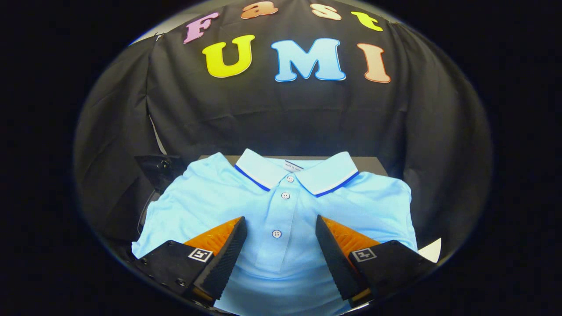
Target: Put the clothes into the washing machine and then close the washing machine lid.
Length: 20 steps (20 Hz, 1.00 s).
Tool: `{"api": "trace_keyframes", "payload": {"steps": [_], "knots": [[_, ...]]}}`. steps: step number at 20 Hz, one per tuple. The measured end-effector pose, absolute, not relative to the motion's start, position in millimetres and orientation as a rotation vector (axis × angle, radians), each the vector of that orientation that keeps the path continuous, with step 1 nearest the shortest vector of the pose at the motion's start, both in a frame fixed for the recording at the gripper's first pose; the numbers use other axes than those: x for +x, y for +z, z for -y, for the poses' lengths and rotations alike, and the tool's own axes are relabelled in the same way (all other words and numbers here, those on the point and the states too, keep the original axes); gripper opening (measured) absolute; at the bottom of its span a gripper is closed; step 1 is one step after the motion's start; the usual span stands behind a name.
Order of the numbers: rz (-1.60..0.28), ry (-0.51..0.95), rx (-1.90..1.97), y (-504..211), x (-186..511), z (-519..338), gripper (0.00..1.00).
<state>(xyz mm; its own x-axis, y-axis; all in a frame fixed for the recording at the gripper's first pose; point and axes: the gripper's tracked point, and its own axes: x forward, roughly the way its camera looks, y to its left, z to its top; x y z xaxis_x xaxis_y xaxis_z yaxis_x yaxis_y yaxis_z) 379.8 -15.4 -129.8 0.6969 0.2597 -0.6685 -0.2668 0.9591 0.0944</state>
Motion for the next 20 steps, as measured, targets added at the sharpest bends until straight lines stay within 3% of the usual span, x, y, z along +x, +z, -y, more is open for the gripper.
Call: {"api": "trace_keyframes", "payload": {"steps": [6,11,12,16,17,19,20], "knots": [[-0.769,0.315,-0.041,-133.7,380.3,12.9,0.96],[-0.789,0.328,-0.062,-132.0,378.6,11.6,0.7],[-0.785,0.349,-0.065,-131.7,378.4,8.7,0.7],[-0.743,0.343,0.016,-131.3,381.2,6.8,0.13],[-0.736,0.339,0.023,-129.3,381.8,8.3,0.13],[-0.725,0.338,0.038,-131.0,382.4,7.4,0.02],[-0.723,0.338,0.051,-129.9,382.1,6.3,0.02]]}}
